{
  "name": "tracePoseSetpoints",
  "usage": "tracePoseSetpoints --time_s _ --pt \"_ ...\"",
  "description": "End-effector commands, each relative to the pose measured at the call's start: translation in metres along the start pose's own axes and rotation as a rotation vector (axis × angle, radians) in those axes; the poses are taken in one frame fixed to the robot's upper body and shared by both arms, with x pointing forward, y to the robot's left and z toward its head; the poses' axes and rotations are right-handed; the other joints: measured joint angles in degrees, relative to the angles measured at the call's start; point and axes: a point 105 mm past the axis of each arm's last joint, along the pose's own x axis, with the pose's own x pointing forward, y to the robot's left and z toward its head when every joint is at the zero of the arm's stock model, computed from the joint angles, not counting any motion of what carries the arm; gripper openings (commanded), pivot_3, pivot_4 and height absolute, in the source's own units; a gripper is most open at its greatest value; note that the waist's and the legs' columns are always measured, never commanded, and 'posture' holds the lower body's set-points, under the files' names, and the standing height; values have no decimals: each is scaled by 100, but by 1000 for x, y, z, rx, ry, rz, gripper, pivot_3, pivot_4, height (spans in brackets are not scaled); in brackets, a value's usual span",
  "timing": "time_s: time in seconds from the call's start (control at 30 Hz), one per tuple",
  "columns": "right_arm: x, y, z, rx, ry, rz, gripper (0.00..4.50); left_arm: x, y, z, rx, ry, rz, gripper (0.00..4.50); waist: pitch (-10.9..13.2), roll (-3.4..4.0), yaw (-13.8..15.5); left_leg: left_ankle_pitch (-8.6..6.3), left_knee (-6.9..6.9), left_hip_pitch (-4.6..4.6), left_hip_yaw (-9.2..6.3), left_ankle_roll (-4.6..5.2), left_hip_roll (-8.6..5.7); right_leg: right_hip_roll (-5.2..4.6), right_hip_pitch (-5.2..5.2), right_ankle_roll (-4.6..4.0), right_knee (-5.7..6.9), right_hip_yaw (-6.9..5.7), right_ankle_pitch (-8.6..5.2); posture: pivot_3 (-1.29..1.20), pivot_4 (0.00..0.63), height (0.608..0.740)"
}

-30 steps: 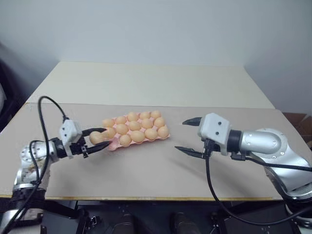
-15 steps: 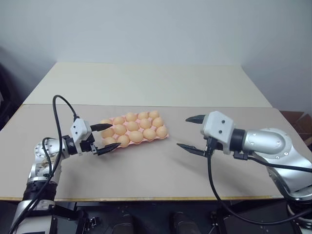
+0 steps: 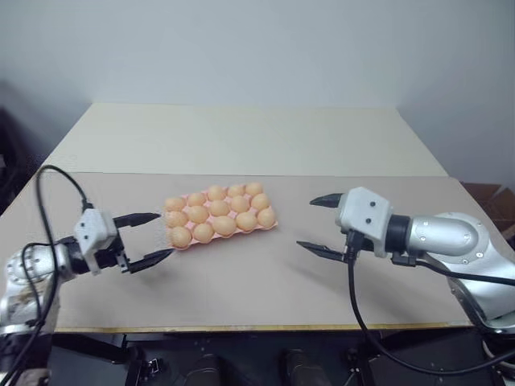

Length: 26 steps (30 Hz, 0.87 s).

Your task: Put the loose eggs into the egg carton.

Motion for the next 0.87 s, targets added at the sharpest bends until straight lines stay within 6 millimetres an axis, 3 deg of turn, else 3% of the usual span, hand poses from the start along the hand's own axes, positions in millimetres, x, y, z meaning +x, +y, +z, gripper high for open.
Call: tracePoseSetpoints --time_s 0.03,0.33,0.87 --pt "-9 -4 12 -57 -40 14 4500 -22 -3 24 46 15 12 4458 0 0 0 0 0 0 2 0 0 -2 -1 0 -2 1 0 0 150 740" --pt "-25 2 12 -24 -77 112 4500 -58 -15 55 -69 2 103 4458 0 0 17 -1 -1 -1 4 -2 0 -5 -1 2 -11 -4 -2 0 150 740" --pt "-33 -4 -1 -61 -26 172 4500 -65 -26 58 -66 43 162 4458 0 0 18 -15 -2 6 7 -24 -1 -4 0 0 -11 -2 -3 0 150 740"
